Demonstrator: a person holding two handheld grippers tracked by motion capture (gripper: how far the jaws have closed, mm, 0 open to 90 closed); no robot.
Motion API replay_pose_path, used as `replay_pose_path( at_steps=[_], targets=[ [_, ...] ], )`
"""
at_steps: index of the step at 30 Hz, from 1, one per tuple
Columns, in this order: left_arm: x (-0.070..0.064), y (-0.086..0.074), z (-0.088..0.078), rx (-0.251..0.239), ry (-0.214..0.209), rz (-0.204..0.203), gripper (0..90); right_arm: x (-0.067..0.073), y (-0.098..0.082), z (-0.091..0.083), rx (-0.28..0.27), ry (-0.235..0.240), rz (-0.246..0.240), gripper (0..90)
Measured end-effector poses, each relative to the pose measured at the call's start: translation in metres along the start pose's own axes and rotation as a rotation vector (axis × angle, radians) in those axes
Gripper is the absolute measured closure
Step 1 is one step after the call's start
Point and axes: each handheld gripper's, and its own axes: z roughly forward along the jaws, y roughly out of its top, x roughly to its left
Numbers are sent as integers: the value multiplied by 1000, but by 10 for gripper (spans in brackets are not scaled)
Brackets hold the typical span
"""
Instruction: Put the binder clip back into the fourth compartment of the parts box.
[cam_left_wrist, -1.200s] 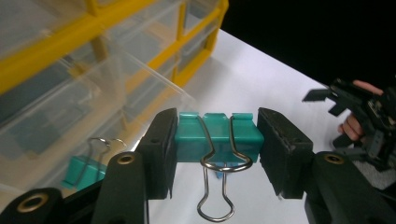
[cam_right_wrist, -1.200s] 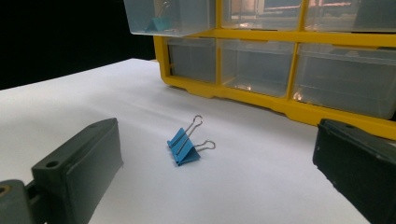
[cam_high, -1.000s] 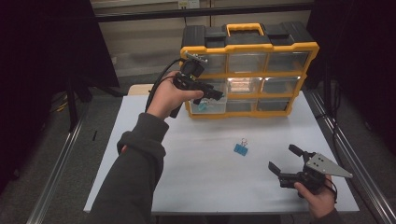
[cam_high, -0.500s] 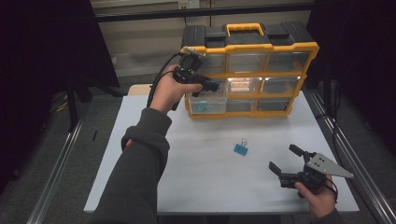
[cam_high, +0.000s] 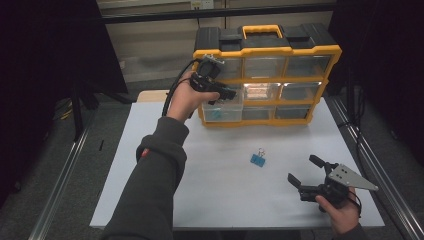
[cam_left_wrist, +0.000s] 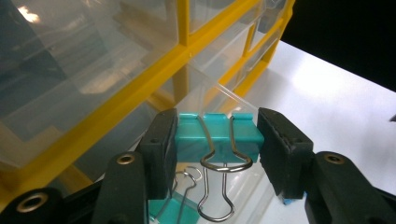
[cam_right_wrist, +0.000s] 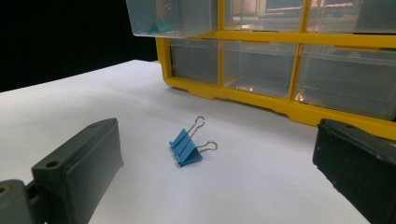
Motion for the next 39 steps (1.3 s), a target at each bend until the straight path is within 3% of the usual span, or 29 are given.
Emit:
replay_pose_path(
  at_steps=[1,2,3,5,8,12,15,22,25,27,32,39],
  targets=[
    [1,0,-1,1,5,12,500,0,0,0,0,0,0,6],
    [1,-1,0,-12,7,0,497,0,0,0,0,1,0,6],
    [0,-1,1,-34,7,-36,417,0,0,0,-2,0,0,6],
    [-1,-2,-1,-42,3,-71,376,0,0,-1,-2,2,0,6],
    [-4,-4,-6,-55,-1,-92,324,-1,0,0,-3,0,-3,6],
    [-11,-7,-11,-72,-28,-94,215,0,0,0,2,2,-2,6],
    [-20,-12,-17,-95,-76,-88,201,0,0,0,4,1,-1,6],
    [-39,-20,-23,-100,-117,-64,140,0,0,0,3,-2,-3,6],
    [-49,-28,-20,-108,-156,-53,134,0,0,0,1,-3,-5,6],
    [-59,-38,-15,-86,-174,-36,128,0,0,0,2,1,-8,6],
    [-68,-50,-5,-80,-216,-17,120,0,0,0,5,4,-4,5],
    [-78,-74,21,-46,-223,-34,105,0,0,1,1,0,-3,5]
  ],
)
